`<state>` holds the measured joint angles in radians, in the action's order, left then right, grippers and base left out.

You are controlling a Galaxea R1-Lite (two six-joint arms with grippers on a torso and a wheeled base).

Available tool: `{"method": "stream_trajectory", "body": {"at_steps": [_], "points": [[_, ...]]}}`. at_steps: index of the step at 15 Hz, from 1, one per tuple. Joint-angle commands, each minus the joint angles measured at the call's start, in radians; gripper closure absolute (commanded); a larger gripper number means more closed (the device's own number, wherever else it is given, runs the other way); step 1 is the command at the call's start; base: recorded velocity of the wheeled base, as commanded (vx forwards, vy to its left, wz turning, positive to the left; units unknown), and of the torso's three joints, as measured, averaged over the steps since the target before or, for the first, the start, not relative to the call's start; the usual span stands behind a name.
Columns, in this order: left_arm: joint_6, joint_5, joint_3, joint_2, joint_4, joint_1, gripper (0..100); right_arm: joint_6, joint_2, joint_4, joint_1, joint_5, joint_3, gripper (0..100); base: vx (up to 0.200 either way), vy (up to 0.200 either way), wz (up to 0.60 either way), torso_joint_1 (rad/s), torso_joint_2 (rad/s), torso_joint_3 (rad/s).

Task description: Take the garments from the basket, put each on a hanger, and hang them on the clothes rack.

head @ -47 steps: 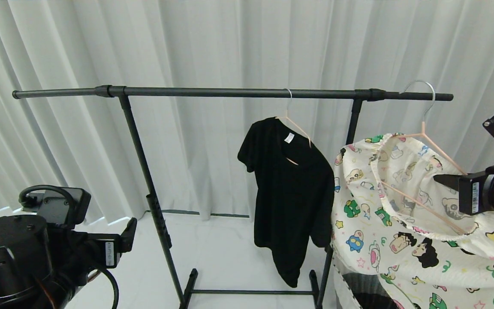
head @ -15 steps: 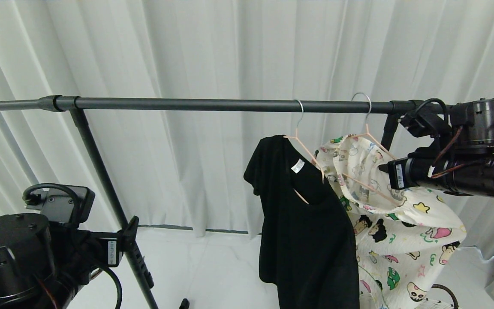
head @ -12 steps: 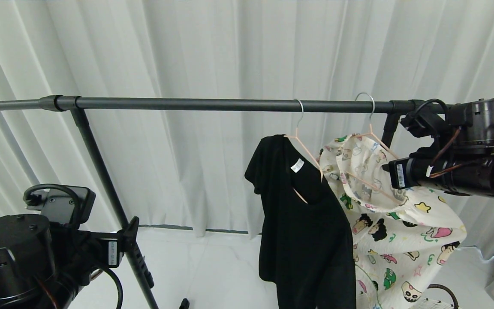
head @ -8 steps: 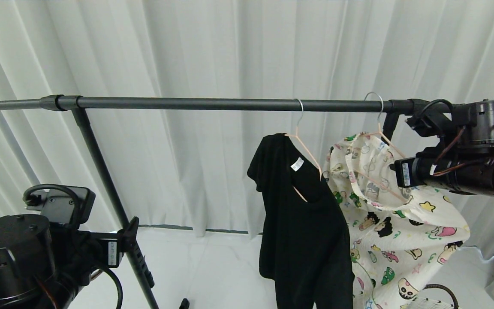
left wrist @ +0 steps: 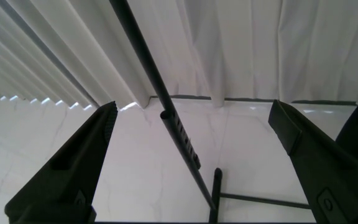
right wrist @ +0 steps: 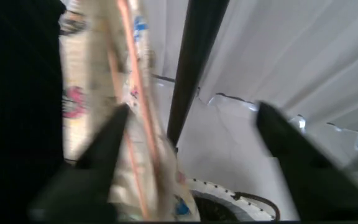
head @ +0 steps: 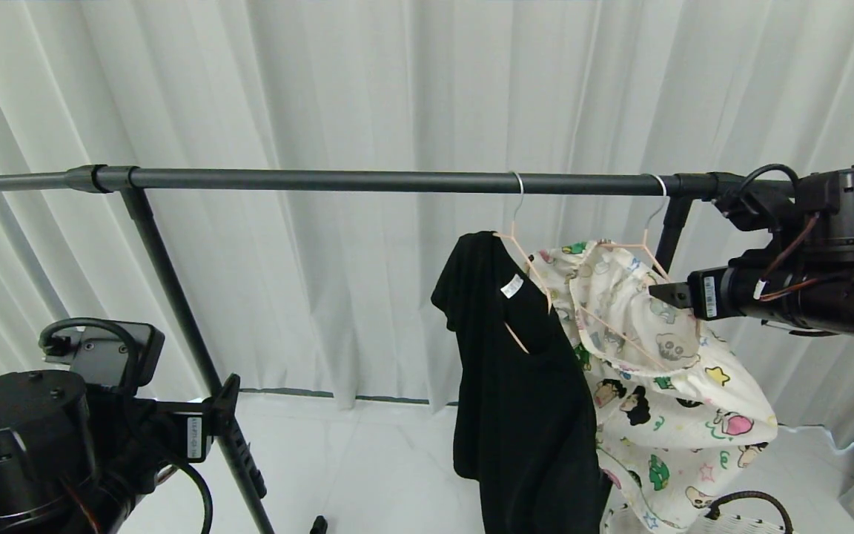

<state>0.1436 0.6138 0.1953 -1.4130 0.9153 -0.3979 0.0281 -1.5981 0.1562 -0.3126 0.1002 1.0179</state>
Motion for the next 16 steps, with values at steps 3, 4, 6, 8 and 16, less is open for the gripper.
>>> {"method": "stream_trajectory", "body": {"at_steps": [3,4,6,8,16], "points": [[-0.001,0.034,0.007,0.000,0.000,0.027,0,0.019,0.116,-0.017,0.003,0.010,0.014,0,0.000,0.000,0.00,0.000,0.00,0.000],[0.004,0.035,0.010,0.011,0.000,0.031,0,0.018,0.142,-0.033,0.015,0.046,0.027,0,0.000,0.000,0.00,0.000,0.00,0.000],[0.022,0.034,0.018,0.028,0.000,0.037,0,0.012,0.190,-0.135,0.030,0.119,0.059,0,0.000,0.000,0.00,0.000,0.00,0.000],[0.042,0.034,0.018,0.040,0.000,0.067,0,0.003,0.236,-0.187,0.033,0.122,0.077,0,0.000,0.000,0.00,0.000,0.00,0.000],[0.044,0.032,0.015,0.057,0.000,0.120,0,-0.194,0.293,-0.195,0.132,0.134,0.031,0,-0.125,0.000,0.00,0.005,0.00,0.003]]}}
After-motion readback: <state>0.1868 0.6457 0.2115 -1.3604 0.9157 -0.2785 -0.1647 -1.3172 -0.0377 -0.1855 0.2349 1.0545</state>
